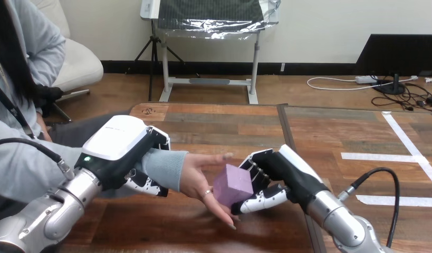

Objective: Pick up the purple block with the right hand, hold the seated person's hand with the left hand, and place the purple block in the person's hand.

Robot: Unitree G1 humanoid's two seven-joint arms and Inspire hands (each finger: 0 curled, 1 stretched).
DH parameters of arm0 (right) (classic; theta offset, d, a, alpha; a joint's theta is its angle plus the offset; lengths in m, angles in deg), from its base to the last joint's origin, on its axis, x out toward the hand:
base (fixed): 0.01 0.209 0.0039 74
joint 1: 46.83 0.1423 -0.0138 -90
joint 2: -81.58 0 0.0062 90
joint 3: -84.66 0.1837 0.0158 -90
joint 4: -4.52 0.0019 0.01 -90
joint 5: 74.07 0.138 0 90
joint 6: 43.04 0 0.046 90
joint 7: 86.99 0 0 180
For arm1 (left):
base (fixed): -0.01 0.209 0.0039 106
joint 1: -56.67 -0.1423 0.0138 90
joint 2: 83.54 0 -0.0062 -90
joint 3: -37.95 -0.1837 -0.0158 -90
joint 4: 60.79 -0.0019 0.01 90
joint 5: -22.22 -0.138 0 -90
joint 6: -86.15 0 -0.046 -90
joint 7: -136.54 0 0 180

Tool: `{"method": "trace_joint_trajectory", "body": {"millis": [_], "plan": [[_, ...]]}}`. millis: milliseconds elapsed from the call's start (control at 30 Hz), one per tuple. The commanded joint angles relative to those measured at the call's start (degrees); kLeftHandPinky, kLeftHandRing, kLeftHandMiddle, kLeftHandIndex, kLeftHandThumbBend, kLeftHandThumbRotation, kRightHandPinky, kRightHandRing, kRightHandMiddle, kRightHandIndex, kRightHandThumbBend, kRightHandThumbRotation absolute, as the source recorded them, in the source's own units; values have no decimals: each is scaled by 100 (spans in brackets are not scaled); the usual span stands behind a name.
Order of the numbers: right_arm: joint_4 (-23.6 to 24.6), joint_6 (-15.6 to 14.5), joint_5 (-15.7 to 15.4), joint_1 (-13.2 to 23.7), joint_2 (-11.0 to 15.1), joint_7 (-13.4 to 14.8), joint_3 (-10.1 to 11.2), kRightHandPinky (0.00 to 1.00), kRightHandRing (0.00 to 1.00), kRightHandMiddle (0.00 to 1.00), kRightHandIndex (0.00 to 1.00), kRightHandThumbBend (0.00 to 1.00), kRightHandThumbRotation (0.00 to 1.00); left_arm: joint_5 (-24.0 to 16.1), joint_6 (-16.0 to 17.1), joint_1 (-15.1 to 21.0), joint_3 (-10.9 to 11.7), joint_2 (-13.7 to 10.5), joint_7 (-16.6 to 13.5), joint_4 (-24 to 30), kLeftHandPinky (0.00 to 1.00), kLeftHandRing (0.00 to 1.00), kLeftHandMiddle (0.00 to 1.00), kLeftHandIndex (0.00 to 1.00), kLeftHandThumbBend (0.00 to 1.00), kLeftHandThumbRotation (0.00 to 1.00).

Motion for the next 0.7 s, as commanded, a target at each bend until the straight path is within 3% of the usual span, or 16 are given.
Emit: {"method": "trace_joint_trajectory", "body": {"millis": [0, 667], "plan": [[-10, 153, 15, 602, -128, 103, -22, 38, 41, 46, 48, 83, 0, 191, 28, 212, 259, -23, -126, 434, 26, 29, 34, 35, 88, 0], [-211, 87, -151, 700, -394, 121, -184, 38, 41, 46, 47, 83, 0, 279, 19, 152, 319, 5, -78, 664, 26, 28, 33, 35, 89, 0]]}}
